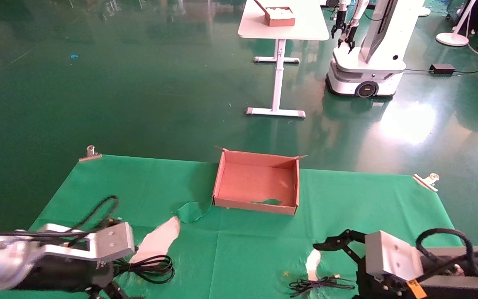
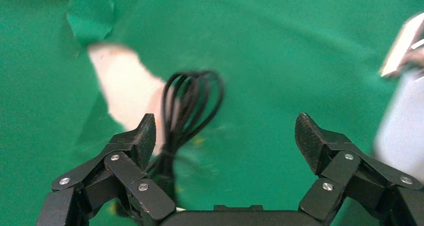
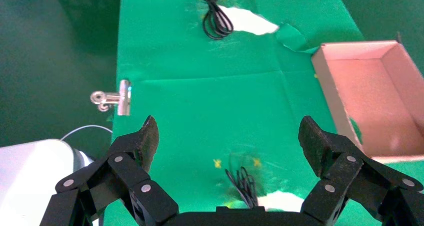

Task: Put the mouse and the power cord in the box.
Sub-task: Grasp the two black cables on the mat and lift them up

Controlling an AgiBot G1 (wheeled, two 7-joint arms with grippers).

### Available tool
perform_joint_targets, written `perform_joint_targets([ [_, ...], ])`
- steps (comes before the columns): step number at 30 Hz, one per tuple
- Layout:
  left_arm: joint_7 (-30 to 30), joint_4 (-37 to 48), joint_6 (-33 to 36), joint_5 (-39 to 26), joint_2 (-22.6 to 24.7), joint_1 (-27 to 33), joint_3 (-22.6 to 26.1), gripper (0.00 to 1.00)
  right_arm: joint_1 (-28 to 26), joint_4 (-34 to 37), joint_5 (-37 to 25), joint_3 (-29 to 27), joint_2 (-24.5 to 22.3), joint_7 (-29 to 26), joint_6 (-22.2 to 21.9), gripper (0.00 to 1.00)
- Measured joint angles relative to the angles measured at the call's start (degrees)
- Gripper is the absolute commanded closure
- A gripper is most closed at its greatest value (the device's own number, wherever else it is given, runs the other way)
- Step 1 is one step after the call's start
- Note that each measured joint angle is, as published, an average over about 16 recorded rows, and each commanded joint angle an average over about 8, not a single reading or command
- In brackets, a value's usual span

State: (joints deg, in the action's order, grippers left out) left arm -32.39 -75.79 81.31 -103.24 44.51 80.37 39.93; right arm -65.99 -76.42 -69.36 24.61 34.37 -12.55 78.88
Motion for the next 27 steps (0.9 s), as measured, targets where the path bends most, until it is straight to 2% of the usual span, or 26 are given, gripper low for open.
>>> perform_joint_targets([
  [7, -1.28, 2.03, -4.90, -13.71, 4.94, -0.11, 4.51, 0.00, 0.42, 0.13, 0.47, -0.28, -0.74, -0.85, -0.20, 0.00],
  [12, -1.55, 4.54, -8.06, -21.05, 8.05, -0.22, 6.94, 0.00, 0.99, 0.09, 0.84, -0.57, -1.46, -1.43, -0.50, 0.00],
  [18, -0.83, 7.76, -10.58, -25.49, 10.45, -0.17, 8.49, 0.00, 1.65, 0.07, 1.10, -0.76, -1.96, -1.50, -0.73, 0.00],
  [27, -0.03, 10.77, -11.98, -27.30, 12.12, -0.15, 9.33, 0.00, 1.96, -0.13, -0.78, -0.15, -1.95, -0.45, -1.07, 0.00],
])
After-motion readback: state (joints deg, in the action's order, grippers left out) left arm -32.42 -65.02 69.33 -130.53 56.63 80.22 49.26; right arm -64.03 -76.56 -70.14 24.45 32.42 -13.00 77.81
